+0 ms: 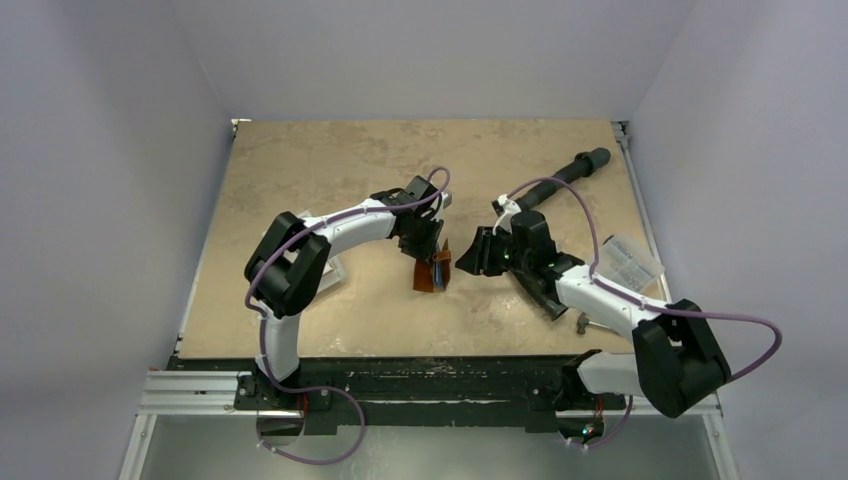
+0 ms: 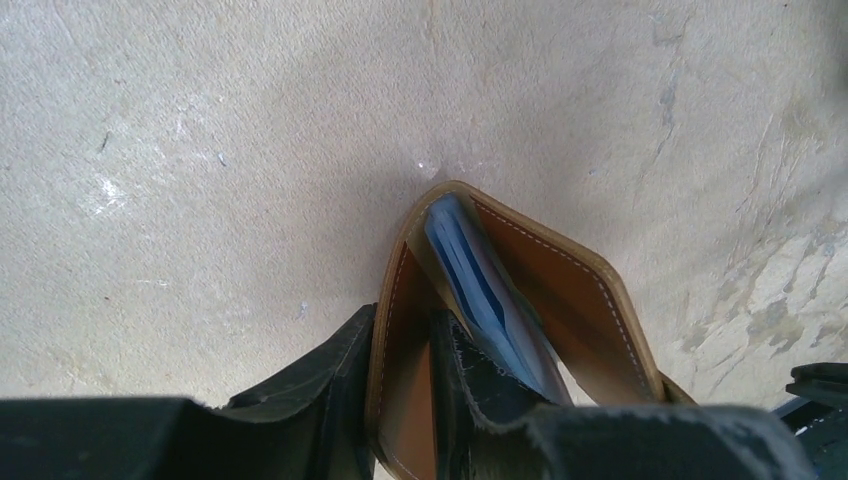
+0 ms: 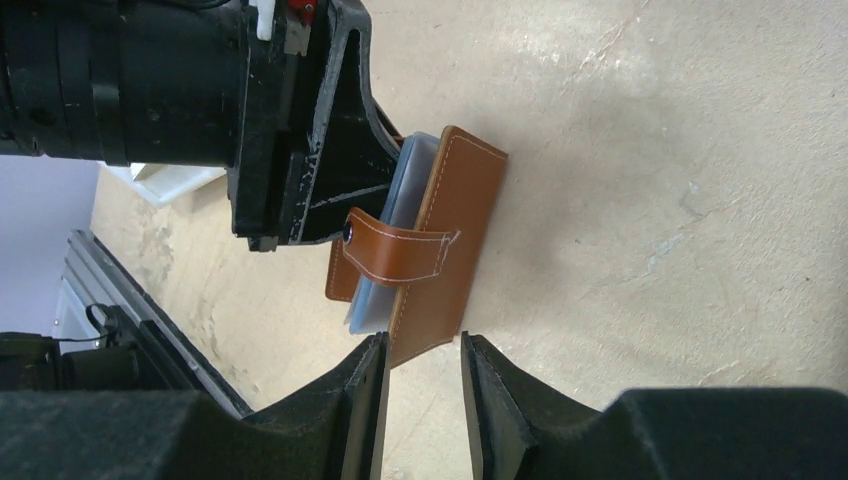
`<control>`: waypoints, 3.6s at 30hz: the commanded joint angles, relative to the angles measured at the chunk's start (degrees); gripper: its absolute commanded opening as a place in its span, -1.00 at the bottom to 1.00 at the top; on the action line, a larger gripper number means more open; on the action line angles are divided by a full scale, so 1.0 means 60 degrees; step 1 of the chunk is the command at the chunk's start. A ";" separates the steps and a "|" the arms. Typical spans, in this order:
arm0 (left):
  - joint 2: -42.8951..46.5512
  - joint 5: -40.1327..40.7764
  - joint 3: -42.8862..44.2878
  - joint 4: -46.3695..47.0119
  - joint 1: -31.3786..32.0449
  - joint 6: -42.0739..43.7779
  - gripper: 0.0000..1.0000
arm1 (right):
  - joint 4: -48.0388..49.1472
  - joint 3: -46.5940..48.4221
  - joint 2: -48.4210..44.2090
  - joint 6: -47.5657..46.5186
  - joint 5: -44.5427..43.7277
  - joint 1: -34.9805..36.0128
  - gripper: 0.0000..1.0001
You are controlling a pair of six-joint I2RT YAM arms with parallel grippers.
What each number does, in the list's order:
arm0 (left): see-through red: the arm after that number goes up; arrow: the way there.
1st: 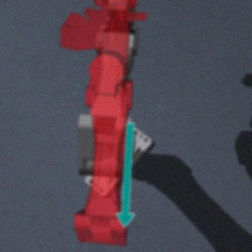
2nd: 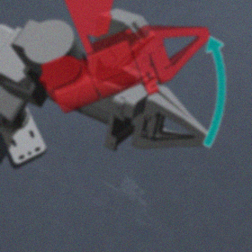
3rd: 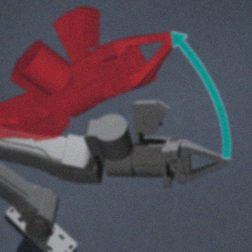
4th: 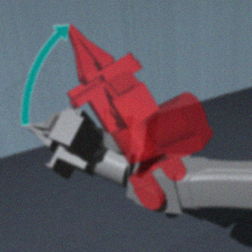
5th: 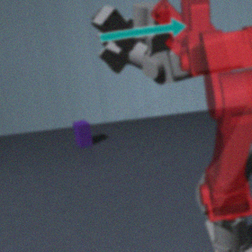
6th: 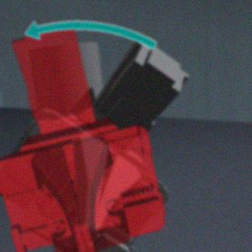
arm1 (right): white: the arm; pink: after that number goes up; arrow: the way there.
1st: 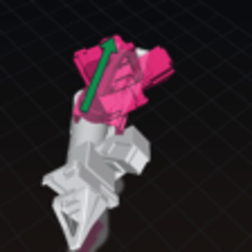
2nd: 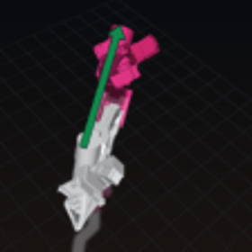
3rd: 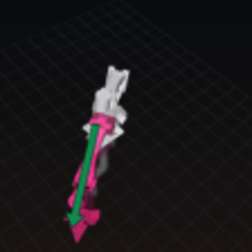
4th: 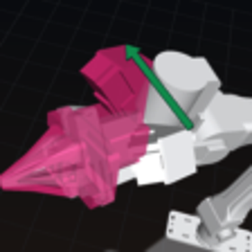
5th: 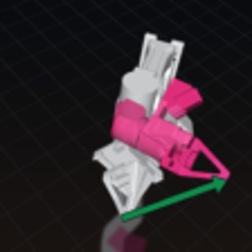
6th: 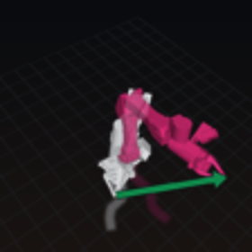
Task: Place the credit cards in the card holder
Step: Open the card holder at the center of the board.
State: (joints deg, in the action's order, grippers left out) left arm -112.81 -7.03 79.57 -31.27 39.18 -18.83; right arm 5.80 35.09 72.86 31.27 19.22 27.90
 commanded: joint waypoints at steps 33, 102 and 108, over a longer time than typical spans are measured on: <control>0.0609 -0.0630 0.0127 0.0286 0.0022 -0.0011 -0.73 | 0.1065 0.1083 0.1140 0.0502 0.0389 0.1803 -1.00; 0.1783 -0.0041 0.0219 0.0019 -0.0835 0.0326 -0.09 | 0.4284 0.0692 0.4220 0.0766 0.1621 0.1148 -0.11; 0.1470 -0.0312 0.0222 0.0033 -0.1022 0.0297 -0.11 | 0.3748 0.1059 0.4143 0.0581 0.0913 0.1064 -0.05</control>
State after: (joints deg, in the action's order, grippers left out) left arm -104.66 -7.73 79.61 -32.23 33.67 -17.39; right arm 28.34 39.13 99.13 35.99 27.64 34.81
